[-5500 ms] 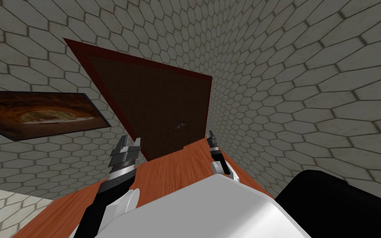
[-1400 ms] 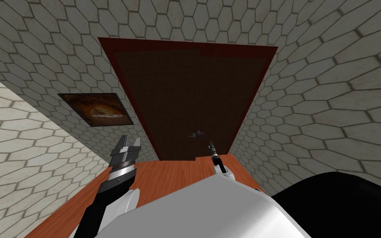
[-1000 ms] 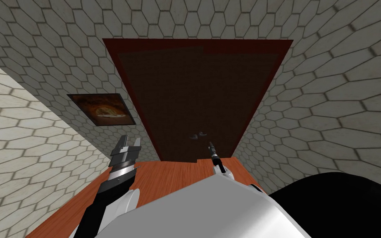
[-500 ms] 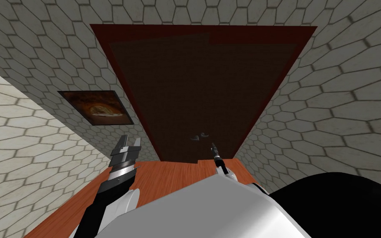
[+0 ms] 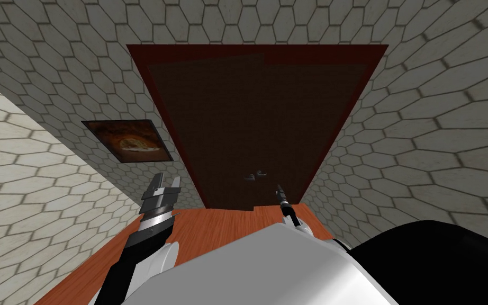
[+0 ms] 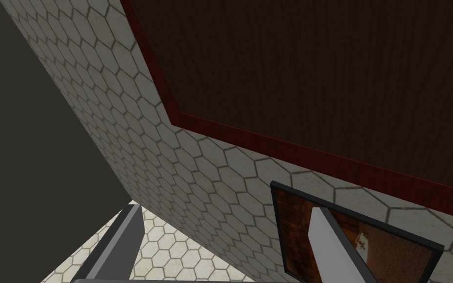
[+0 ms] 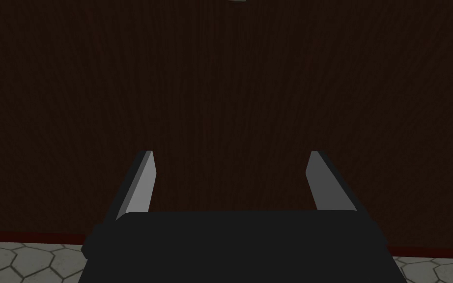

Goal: Pull the door open

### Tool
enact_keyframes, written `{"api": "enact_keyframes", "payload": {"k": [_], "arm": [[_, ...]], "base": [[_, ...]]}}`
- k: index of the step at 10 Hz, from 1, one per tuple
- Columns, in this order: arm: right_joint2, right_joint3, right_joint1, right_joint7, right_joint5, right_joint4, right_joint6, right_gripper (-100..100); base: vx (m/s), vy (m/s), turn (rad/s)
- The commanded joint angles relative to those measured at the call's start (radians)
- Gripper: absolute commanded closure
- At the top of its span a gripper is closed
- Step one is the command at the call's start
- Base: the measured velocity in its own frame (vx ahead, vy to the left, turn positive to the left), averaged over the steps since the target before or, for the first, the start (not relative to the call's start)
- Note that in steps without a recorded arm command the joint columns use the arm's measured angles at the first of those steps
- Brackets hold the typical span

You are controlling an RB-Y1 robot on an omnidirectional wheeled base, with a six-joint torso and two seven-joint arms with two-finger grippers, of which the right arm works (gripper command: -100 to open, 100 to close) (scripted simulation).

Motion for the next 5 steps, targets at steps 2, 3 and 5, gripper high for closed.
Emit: {"api": "enact_keyframes", "payload": {"k": [2, 3, 5], "arm": [[-0.029, -0.017, 0.021, -0.013, -0.01, -0.002, -0.009, -100], [-0.029, -0.017, 0.021, -0.013, -0.01, 0.008, -0.009, -100], [-0.057, -0.033, 0.038, -0.026, -0.02, -0.003, -0.014, -100]], "base": [[0.07, 0.027, 0.007], [0.03, 0.007, 0.002], [0.097, 0.006, 0.03]]}}
